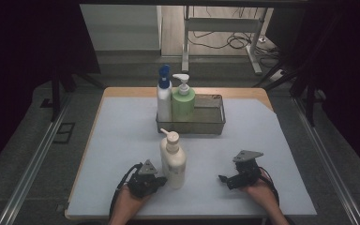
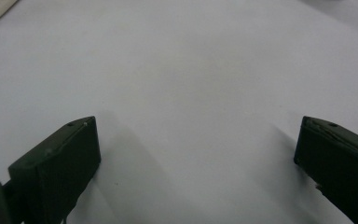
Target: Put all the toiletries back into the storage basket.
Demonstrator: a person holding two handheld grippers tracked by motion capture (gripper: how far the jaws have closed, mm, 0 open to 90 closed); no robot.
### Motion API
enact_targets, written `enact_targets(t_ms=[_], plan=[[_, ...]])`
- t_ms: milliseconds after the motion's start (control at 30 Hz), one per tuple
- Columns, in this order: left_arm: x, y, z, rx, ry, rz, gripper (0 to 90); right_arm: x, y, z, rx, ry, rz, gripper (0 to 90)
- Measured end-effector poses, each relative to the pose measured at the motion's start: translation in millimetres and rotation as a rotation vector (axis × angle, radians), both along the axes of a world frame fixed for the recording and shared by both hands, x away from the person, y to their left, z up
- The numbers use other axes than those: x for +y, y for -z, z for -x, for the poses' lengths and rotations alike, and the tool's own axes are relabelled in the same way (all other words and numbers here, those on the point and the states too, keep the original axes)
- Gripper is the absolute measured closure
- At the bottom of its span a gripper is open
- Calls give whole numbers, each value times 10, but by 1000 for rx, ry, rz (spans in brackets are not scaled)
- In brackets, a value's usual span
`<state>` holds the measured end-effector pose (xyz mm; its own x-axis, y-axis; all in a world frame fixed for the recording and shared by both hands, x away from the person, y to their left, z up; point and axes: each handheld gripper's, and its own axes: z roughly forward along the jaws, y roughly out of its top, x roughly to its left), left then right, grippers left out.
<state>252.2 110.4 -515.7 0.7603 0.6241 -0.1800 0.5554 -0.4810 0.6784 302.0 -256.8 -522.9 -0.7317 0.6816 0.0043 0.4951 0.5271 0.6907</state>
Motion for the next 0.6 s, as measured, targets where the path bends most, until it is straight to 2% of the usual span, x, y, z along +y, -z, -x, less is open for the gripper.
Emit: enact_targets(t_ms=[233,600], plan=[[-102,7,-10,0,21,9,851,1,-1,-1,1,0,1,0],[-257,27,-65,-6,17,30,859,3,0,0,0,1,2,0]])
